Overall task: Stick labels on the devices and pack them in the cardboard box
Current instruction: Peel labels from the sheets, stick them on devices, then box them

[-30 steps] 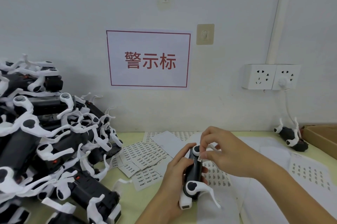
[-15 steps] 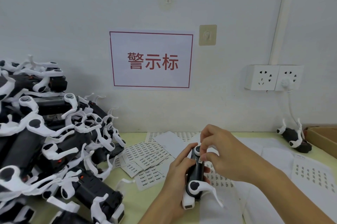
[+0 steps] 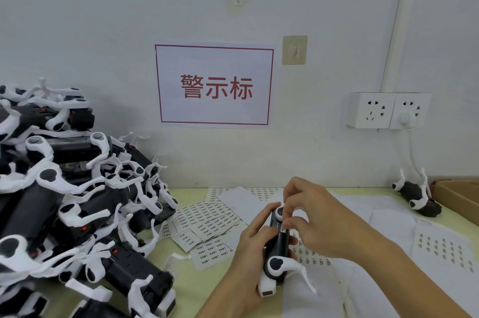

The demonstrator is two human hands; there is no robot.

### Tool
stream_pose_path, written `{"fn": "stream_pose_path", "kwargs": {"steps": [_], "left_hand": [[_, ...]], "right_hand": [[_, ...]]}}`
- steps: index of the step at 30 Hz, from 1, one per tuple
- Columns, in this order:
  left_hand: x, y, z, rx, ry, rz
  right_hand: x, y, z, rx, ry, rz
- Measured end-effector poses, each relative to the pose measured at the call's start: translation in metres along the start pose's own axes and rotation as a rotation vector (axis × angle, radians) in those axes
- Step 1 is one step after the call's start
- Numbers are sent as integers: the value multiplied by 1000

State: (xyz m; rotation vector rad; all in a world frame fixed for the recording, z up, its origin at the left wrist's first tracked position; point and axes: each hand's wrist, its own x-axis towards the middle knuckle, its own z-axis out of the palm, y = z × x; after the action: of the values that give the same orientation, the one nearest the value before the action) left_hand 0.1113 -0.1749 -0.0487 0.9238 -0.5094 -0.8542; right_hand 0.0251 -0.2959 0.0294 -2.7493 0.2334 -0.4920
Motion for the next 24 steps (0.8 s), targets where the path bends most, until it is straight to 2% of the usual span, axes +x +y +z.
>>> {"fn": "stream_pose_path", "kwargs": {"steps": [10,24], "left_hand": [[-3,2,3,-167,-66,-10],[1,0,1,-48,-58,38]], "right_hand": [[0,1,1,-14,14,-22],[-1,3,2,-21,29,-22]]}}
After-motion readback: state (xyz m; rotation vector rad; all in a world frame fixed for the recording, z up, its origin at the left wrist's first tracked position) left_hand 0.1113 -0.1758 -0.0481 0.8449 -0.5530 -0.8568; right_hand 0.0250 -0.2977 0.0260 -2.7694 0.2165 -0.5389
